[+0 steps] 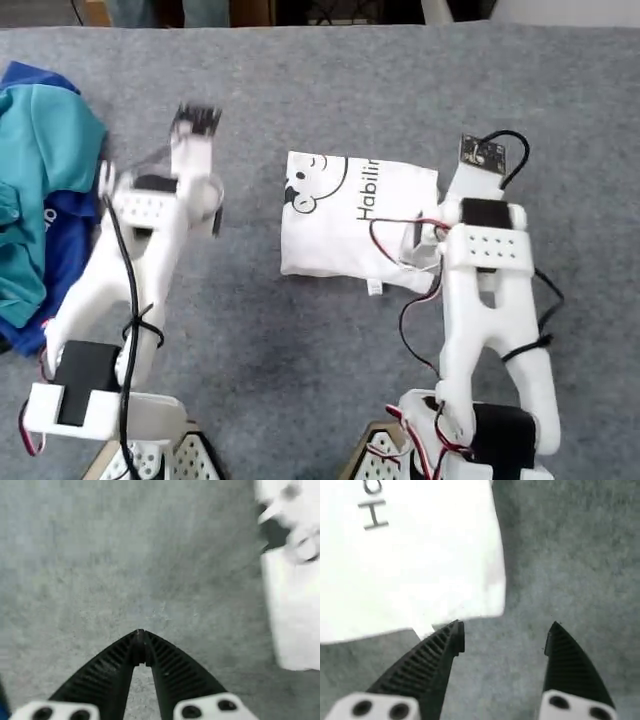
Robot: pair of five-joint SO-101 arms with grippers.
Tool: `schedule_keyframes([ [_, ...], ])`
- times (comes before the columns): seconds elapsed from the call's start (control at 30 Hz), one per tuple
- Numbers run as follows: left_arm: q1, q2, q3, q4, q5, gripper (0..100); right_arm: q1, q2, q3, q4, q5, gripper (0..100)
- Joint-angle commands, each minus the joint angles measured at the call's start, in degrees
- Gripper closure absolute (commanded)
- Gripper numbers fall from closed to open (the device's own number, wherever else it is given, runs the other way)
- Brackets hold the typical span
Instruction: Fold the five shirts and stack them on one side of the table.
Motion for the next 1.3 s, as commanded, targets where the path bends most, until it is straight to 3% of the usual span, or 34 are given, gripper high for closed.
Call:
schedule_keyframes([
  [0.0,-1.8,-2.9,9.98,-13.19,0.18,97,-1.58,-1.01,1.45,-7.21,-2.55,72.4],
  [0.1,-1.98,-2.9,12.88,-17.58,1.23,97,-1.58,2.24,1.98,-10.29,-2.99,72.4],
  [0.33,-2.86,-2.9,13.41,-17.93,2.81,97,-2.11,14.29,-2.77,-10.02,-6.59,72.5],
  [0.77,-4.26,-2.9,13.41,-17.67,2.9,97,-3.69,29.49,-11.65,-11.34,-6.15,73.2],
  [0.97,-4.26,-2.9,13.41,-17.85,2.9,97,-3.96,30.9,-15.08,-7.74,-5.89,93.9],
  [1.27,-4.26,-2.9,13.41,-17.85,2.9,97,-3.69,30.46,-18.33,-5.19,-3.69,96.1],
])
